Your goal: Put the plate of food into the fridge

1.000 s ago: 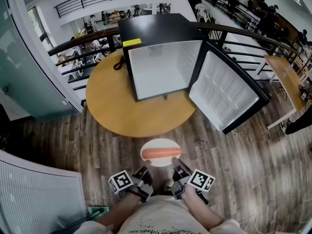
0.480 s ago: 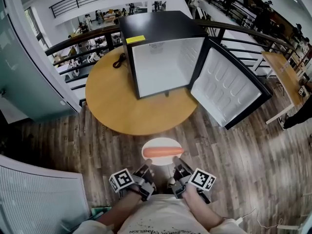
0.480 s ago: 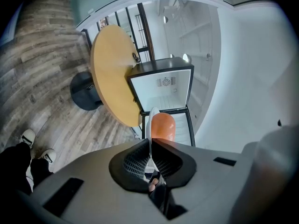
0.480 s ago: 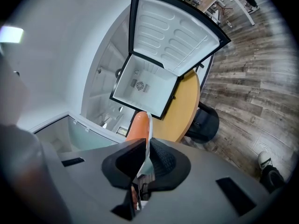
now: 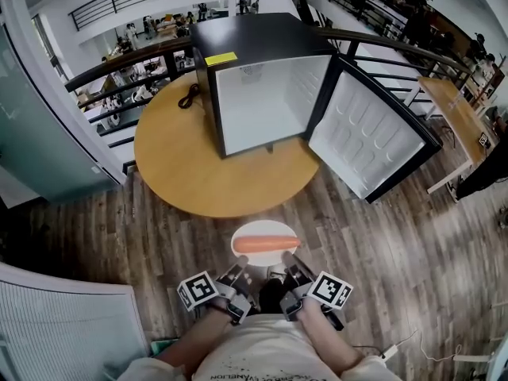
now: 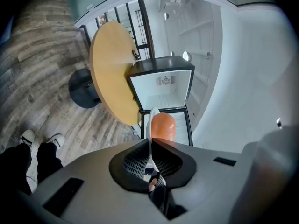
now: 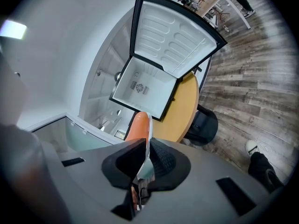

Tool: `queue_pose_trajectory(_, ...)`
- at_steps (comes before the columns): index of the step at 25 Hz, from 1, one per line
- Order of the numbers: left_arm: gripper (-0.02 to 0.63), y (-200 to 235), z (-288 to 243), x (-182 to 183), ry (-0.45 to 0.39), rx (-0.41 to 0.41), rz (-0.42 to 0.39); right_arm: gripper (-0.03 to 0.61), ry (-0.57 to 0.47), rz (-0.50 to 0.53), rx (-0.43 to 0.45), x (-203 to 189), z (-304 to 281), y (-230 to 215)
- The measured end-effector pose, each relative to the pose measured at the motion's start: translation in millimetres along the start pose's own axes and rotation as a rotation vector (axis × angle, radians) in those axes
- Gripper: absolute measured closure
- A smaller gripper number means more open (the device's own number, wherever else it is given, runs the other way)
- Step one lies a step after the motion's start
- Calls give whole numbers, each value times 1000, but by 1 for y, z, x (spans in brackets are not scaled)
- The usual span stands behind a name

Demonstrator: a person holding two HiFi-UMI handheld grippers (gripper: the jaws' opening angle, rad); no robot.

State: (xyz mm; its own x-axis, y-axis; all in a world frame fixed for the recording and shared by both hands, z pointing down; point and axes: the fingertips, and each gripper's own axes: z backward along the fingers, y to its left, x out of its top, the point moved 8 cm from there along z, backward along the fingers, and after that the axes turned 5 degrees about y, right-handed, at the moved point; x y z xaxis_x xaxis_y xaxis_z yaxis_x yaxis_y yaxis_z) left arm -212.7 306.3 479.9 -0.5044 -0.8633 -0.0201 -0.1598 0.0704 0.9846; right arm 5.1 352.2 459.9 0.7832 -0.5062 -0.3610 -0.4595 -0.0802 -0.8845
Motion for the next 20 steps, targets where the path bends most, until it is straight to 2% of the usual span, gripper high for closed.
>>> queue_pose_trajectory(10,580,1,-32,24,-7,9,2,534,14,-7,4,29,-29,-12)
queue_pose_trajectory(20,580,-10,-114,73,-38,1,8,534,59,13,12,114,-90,-29)
